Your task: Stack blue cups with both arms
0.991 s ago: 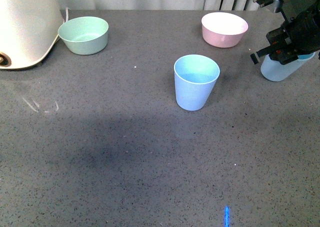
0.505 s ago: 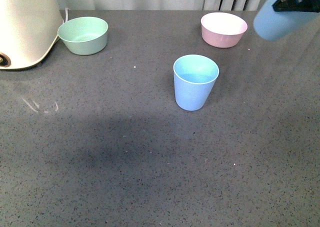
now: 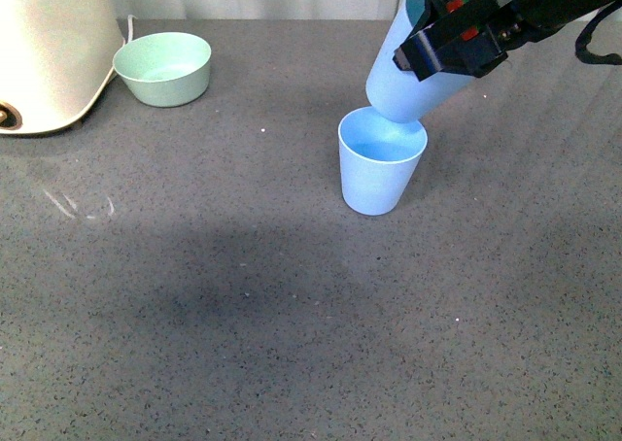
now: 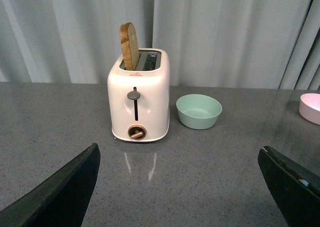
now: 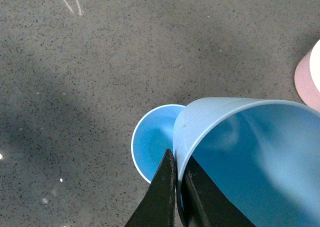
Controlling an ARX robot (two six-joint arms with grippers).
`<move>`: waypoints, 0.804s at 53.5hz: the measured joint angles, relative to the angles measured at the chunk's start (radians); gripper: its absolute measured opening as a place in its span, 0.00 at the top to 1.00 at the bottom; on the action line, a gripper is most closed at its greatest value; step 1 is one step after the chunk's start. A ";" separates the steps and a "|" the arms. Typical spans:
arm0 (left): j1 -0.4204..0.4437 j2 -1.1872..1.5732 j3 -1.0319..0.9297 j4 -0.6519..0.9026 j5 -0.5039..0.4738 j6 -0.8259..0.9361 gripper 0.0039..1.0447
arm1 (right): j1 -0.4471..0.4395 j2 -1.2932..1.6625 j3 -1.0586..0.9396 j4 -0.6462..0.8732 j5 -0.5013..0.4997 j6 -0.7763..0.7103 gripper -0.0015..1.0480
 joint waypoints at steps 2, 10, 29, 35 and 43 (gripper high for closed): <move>0.000 0.000 0.000 0.000 0.000 0.000 0.08 | 0.004 0.007 0.003 0.000 0.002 0.000 0.98; 0.000 0.000 0.000 0.000 0.000 0.000 0.08 | 0.023 0.029 0.005 -0.004 0.002 0.003 0.98; 0.000 0.000 0.000 0.000 0.000 0.000 0.08 | 0.036 0.046 0.005 0.008 0.015 0.007 0.79; 0.000 0.000 0.000 0.000 0.000 0.000 0.08 | 0.029 0.041 0.002 0.043 0.013 0.022 0.61; 0.000 0.000 0.000 0.000 0.000 0.000 0.08 | -0.026 -0.048 -0.084 0.149 0.002 0.090 0.34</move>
